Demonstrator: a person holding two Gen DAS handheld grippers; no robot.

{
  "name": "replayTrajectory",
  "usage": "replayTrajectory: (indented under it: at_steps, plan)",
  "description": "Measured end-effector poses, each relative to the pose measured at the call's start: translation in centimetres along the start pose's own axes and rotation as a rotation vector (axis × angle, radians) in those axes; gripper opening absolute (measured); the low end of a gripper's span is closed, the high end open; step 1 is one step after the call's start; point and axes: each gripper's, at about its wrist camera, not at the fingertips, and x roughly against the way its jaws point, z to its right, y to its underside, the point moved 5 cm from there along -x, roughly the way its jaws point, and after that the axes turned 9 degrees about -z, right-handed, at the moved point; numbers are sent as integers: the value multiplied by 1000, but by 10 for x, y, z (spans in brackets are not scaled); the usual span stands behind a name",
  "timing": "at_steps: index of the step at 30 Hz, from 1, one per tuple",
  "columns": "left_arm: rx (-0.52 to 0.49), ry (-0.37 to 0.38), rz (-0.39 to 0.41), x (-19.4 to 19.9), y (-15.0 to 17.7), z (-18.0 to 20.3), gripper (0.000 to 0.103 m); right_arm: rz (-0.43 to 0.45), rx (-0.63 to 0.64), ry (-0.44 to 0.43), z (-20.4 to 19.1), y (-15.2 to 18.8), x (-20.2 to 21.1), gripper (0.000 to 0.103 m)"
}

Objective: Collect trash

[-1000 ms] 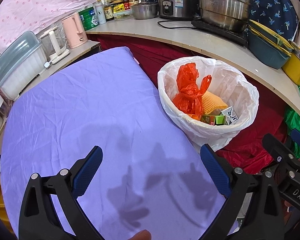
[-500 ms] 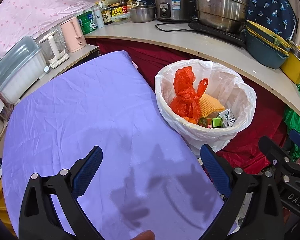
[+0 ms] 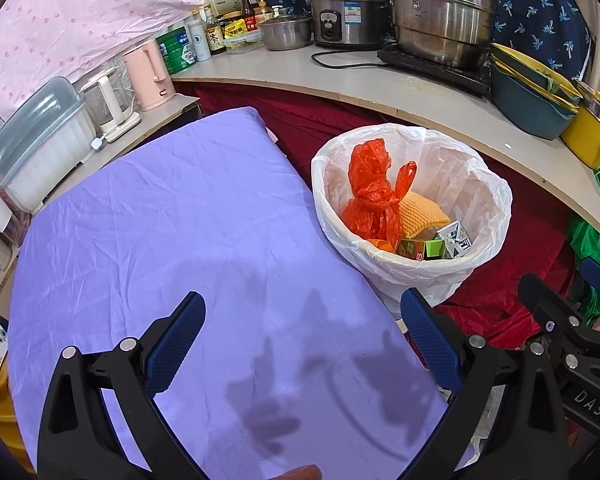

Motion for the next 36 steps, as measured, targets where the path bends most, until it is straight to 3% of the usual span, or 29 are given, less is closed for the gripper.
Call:
replayTrajectory:
  at_steps: [36]
  plan:
    - [10,-20,4,3,1,1,93,1,5,-3,-2,0,1,97]
